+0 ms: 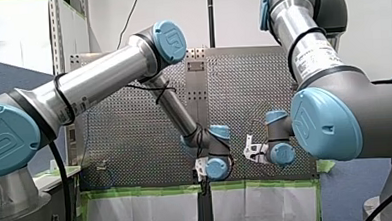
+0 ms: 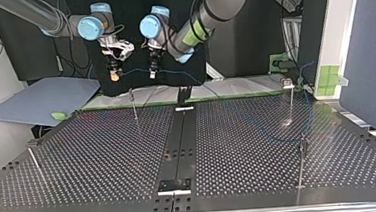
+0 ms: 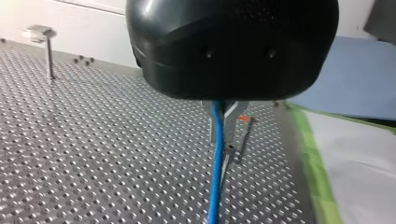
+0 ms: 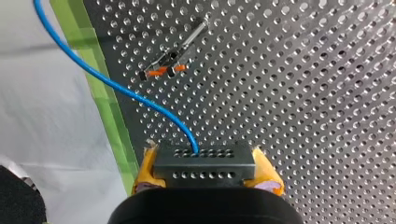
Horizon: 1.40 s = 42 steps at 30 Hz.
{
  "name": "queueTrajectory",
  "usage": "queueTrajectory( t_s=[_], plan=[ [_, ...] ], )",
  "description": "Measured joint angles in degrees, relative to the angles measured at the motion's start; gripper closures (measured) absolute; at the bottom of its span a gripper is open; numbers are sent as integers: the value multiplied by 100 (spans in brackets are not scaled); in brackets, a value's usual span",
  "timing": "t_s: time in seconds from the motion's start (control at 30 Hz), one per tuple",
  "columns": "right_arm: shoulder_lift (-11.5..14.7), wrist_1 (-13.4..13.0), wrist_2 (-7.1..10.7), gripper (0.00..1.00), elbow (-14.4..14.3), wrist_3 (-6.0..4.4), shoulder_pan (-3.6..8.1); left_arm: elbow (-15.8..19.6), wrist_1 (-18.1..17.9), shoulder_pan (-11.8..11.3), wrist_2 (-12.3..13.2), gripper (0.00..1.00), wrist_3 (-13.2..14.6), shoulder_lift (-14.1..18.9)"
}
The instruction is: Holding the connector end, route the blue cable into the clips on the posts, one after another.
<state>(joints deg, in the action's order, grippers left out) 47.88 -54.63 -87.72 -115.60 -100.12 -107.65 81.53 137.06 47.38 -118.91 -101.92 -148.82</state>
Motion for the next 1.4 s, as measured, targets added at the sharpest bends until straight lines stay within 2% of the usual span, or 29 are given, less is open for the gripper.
queueTrajectory(
  t_s=[0.17, 0.3, 0.4, 0.57, 0.73, 0.83, 1.0, 1.23, 1.4],
  plan=[
    [0, 73, 24, 100, 2, -52, 60, -266, 133, 16, 52, 100, -53, -188],
    [0, 201, 12, 100, 2, -6, 153, -488, 265, 22, 81, 100, -176, -404],
    [-1, 294, 3, 100, -3, 89, 278, -666, 282, 18, 101, 100, -205, -567],
    [-1, 420, 66, 100, -4, 360, 579, -964, 244, -19, 272, 100, -208, -667],
    [-7, 371, 331, 100, 21, 449, 883, -1216, 307, -27, 405, 100, -212, -769],
    [-7, 331, 502, 100, 64, 468, 989, -1389, 447, 5, 447, 100, -211, -915],
    [-20, 287, 690, 100, 123, 459, 1041, -1703, 689, 42, 452, 100, -268, -1126],
    [-216, 306, 956, 100, 284, 358, 1056, -1930, 704, 27, 442, 100, -474, -1159],
    [-462, 435, 1004, 100, 454, 436, 1073, -1942, 678, 5, 438, 100, -532, -1165]
  ],
)
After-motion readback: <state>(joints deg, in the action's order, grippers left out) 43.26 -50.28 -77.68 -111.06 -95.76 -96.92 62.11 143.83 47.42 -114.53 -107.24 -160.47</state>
